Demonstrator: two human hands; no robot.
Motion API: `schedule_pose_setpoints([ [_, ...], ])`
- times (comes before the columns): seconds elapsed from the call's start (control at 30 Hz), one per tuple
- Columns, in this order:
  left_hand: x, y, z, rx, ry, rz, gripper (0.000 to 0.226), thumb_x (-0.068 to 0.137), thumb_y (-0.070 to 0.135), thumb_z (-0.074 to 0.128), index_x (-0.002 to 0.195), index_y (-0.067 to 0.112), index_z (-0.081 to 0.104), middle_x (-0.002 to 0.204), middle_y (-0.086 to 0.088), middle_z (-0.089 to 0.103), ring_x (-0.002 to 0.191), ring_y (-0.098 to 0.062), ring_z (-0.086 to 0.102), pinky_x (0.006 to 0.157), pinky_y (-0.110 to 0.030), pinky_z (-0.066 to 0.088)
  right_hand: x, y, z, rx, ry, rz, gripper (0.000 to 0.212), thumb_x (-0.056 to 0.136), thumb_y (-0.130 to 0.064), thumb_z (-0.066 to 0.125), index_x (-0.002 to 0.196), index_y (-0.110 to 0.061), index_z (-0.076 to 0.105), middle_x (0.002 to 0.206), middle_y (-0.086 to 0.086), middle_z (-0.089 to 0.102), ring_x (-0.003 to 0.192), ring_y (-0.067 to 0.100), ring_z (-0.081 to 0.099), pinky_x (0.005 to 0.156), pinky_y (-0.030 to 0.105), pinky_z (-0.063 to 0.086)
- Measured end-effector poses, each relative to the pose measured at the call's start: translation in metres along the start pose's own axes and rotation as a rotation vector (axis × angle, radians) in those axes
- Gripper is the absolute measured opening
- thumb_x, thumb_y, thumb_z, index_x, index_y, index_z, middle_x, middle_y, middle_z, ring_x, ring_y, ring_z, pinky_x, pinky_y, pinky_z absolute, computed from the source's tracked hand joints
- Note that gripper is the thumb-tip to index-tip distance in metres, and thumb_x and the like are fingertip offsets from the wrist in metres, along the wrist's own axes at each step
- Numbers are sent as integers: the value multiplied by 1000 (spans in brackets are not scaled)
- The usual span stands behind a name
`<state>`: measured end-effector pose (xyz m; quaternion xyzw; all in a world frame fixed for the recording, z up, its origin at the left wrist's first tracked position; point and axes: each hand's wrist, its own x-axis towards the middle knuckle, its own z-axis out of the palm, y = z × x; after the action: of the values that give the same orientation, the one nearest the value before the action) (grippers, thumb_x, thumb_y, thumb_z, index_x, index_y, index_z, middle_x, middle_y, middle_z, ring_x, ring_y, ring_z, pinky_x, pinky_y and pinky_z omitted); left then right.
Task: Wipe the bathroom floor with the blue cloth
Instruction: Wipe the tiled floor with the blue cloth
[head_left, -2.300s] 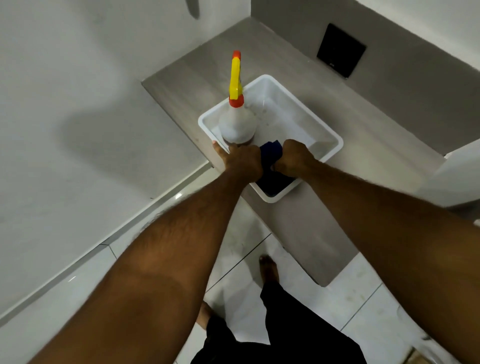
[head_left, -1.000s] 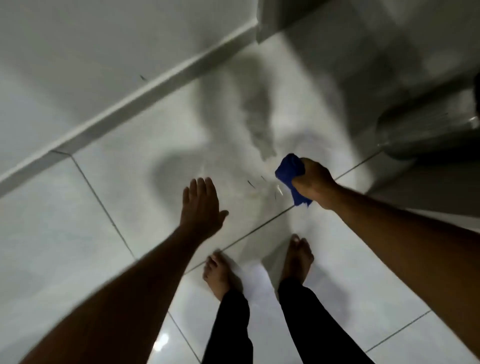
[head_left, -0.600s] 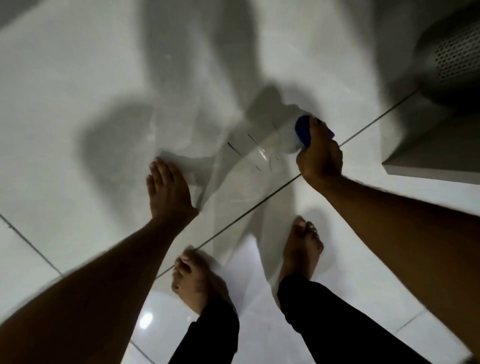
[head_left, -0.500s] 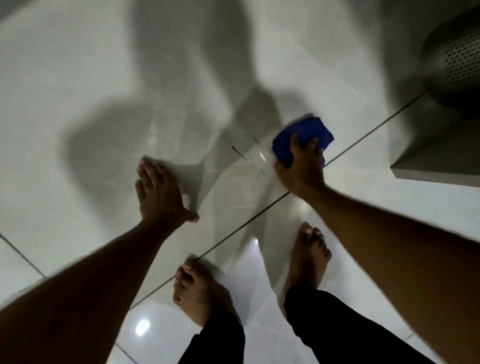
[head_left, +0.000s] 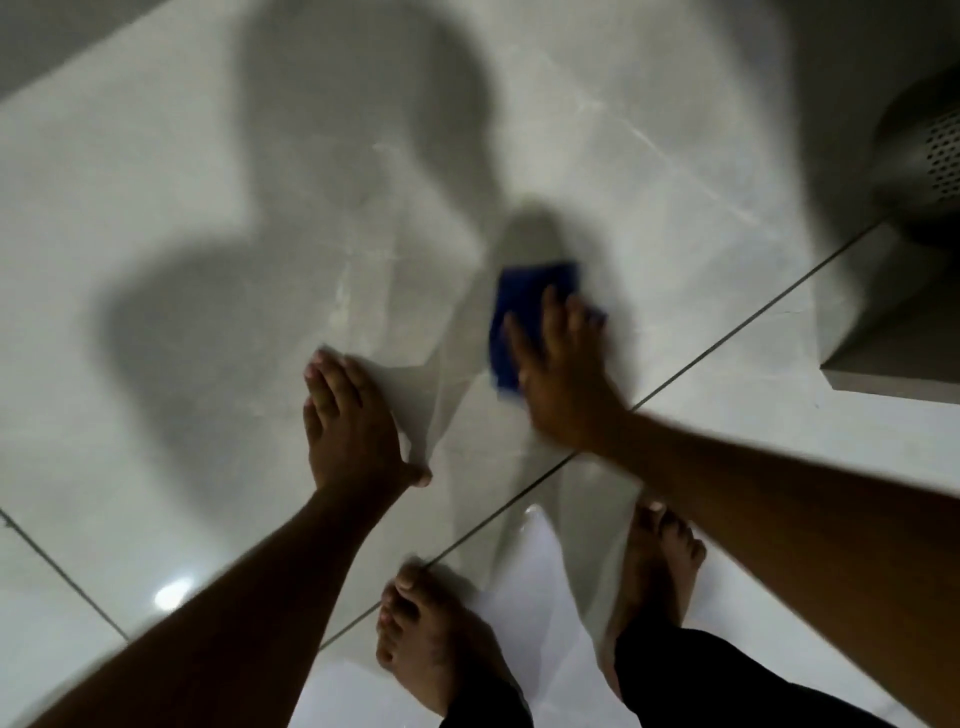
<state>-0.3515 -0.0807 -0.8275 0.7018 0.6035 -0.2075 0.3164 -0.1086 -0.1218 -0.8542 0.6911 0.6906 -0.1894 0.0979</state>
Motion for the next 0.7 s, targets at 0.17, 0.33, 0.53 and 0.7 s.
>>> schedule_pose_setpoints([
  [0.17,-3,-1,-2,-7,3,13,164,42,57,91,146,-1,-21,156,-28,-24,145,-43,-21,122,-53,4,-33,58,-2,-204,-98,-399,74,84,-40,68,149,-18,39,153,35,30,137,60,29,107,72,29],
  [0.33,0,-1,-1,-12,2,-5,167,39,59,90,146,0,-24,157,-26,-26,145,-41,-24,119,-49,-1,94,21,-34,117,26,329,73,95,-43,45,156,-24,11,162,31,-2,146,55,2,115,69,11],
  [0.53,-3,-5,-2,-4,14,5,166,41,63,87,146,2,-25,157,-22,-28,145,-37,-25,123,-49,5,-26,-13,12,-74,-100,-548,67,92,-43,48,153,-29,24,162,24,17,148,47,11,119,65,10],
  [0.7,-1,-5,-4,-25,9,-2,167,40,64,87,147,1,-24,157,-22,-28,145,-36,-25,123,-48,3,19,123,-29,-101,70,-62,62,92,-37,51,148,-13,39,147,42,32,129,62,40,100,70,40],
])
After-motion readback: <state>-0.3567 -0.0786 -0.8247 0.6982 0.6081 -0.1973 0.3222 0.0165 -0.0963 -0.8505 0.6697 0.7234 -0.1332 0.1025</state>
